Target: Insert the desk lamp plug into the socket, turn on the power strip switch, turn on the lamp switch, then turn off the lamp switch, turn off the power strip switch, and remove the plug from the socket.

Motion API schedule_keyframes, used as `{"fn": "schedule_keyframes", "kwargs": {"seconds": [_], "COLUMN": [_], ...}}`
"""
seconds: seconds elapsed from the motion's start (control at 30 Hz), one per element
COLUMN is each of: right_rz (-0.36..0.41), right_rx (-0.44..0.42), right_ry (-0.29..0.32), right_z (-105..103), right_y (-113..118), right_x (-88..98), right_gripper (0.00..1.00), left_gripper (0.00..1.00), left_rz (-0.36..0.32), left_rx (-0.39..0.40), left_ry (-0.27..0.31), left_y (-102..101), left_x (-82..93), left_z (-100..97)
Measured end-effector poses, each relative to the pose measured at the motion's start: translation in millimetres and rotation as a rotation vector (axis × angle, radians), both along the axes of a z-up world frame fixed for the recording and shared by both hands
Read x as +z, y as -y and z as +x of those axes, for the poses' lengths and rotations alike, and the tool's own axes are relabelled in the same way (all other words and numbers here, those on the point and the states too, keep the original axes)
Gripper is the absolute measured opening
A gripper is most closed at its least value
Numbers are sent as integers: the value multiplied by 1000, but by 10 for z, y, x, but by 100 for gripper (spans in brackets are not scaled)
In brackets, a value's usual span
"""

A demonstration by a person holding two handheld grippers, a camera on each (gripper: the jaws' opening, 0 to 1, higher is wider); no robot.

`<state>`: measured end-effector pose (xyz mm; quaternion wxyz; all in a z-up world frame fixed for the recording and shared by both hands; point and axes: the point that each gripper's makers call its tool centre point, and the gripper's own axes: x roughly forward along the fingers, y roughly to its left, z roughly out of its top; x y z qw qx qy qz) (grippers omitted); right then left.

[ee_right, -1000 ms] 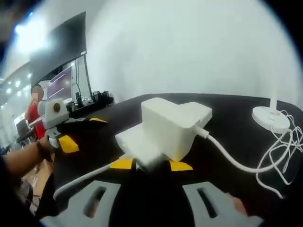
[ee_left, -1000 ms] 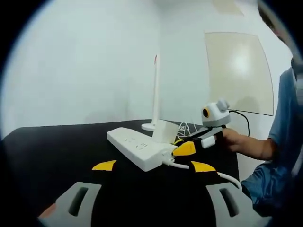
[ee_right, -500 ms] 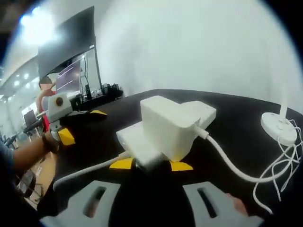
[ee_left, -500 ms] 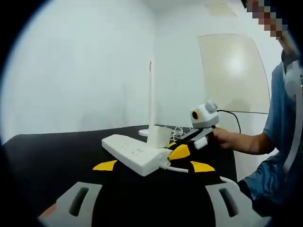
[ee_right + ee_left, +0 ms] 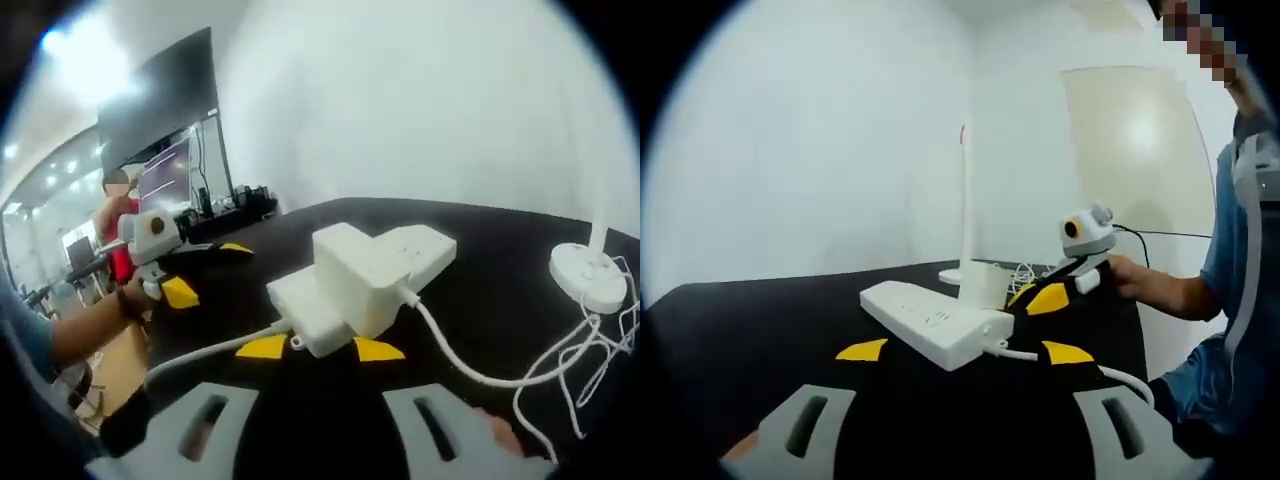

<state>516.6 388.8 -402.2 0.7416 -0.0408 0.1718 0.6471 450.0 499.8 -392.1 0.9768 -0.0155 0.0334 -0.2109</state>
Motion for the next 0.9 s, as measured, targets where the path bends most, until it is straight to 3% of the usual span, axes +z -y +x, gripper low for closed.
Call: {"fn": "schedule_keyframes", "kwargs": {"seconds": [0.13,0.27,0.5,0.9], "right_rz": [11,20,9,53], "right_rx": [50,64,11,-25], "right_ry": [24,31,44,11], "right_z": [-134,-123,117,395], "right_y": [198,431,882,1316], "right_x": [200,353,474,642], "right_gripper": [25,25,25,25], "left_gripper": [56,55,55,55], "left_rz": [3,-5,1,-15], "left_rx": [2,10,9,23], "left_ry": [-10,-11,-19,-13], "left_y": [9,-31,-88,-130], "left_x": [-13,-8,-39,-24], "left_z": [-3,11,29,37]}}
